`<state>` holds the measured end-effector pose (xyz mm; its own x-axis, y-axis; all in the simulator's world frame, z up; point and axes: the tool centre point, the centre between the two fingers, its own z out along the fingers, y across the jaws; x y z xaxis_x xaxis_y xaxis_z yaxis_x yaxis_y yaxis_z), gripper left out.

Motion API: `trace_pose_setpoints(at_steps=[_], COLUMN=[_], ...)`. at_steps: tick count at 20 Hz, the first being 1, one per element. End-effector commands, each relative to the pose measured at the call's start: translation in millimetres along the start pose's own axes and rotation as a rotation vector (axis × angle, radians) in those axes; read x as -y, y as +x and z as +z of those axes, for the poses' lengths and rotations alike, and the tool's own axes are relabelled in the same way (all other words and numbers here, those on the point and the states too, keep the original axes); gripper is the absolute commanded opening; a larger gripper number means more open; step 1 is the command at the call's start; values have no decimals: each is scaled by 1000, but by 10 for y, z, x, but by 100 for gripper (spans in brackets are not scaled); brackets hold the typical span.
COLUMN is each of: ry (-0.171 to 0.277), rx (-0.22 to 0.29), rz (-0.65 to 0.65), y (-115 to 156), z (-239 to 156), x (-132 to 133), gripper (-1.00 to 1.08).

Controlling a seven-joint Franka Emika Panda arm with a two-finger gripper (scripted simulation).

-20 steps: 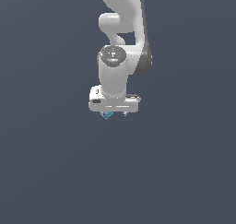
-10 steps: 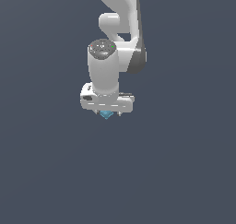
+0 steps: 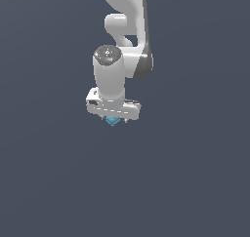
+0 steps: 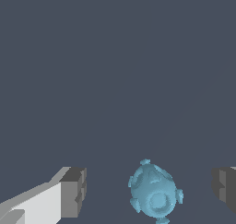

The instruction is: Pick up the object and move it to a goal position.

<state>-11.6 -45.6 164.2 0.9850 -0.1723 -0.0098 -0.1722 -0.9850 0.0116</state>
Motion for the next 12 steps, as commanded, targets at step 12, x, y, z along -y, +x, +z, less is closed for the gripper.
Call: trace_pose_setpoints(at_steps=[12], ry=[13], rx=[-3], rz=[364], y=[-549], z=[504], x=[-237], gripper=[100])
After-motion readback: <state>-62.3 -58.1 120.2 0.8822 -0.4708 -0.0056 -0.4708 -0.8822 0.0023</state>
